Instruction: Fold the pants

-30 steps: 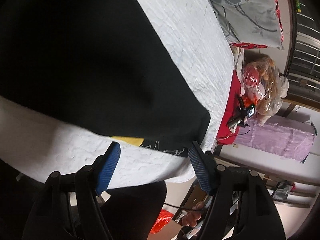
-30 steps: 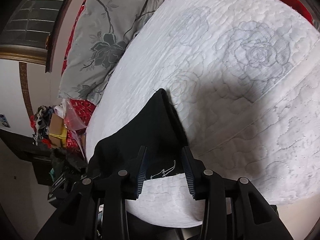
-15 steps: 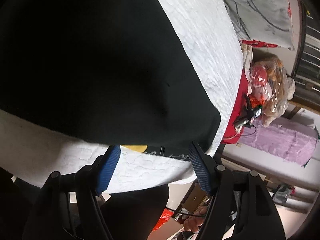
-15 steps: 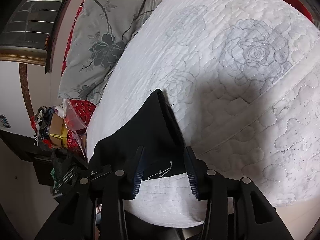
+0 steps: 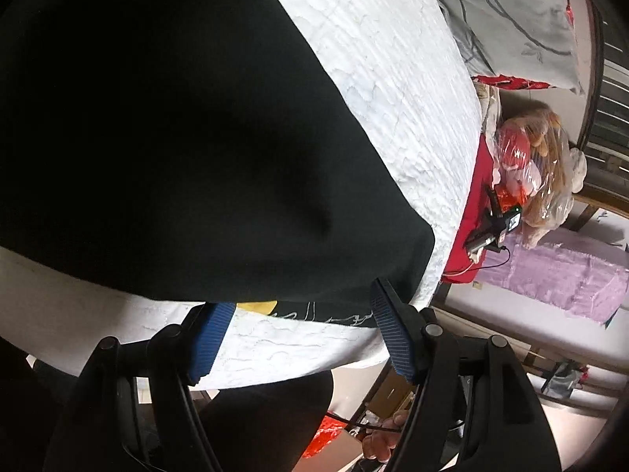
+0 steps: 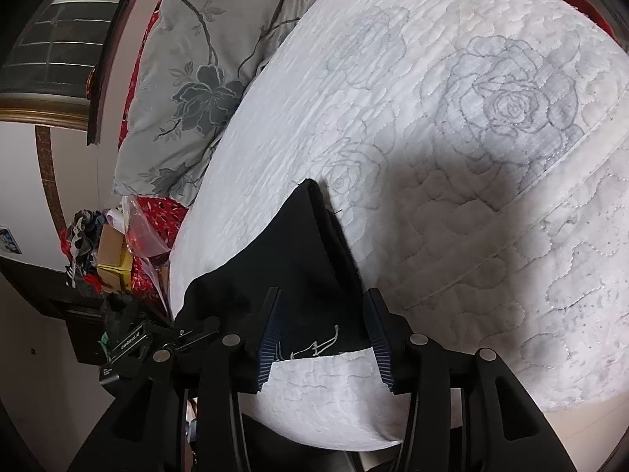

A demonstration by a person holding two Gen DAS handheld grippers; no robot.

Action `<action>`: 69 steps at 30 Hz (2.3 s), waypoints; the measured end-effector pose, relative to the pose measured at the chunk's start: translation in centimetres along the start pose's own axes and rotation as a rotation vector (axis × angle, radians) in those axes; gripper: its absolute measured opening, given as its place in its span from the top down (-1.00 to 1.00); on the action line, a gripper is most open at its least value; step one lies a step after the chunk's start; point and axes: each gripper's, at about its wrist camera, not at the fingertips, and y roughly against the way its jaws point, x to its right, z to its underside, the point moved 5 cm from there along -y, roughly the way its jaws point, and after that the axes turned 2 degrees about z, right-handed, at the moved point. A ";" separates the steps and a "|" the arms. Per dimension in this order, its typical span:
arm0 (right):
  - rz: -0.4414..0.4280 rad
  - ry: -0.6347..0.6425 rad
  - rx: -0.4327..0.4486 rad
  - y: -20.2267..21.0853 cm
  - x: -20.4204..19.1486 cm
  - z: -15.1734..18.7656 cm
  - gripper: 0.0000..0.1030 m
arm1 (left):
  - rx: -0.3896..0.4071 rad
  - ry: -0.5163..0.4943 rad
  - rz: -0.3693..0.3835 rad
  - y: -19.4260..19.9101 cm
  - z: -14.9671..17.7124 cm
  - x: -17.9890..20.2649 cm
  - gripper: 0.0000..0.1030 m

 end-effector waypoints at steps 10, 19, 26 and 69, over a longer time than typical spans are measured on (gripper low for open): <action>0.073 0.095 -0.010 -2.2 -1.7 -0.7 0.77 | -0.001 0.019 -0.008 0.0 -0.6 0.0 -0.27; -0.007 0.210 -0.003 0.8 -4.7 0.8 0.90 | -0.004 -0.068 -0.064 1.4 1.6 -0.6 0.82; 0.084 0.149 -0.038 -1.3 -0.5 1.9 0.83 | -0.012 -0.035 -0.091 0.0 2.2 -3.0 0.82; 0.054 0.093 -0.019 -0.2 -0.7 -2.0 0.22 | 0.024 -0.113 -0.063 -4.5 6.2 2.2 -0.07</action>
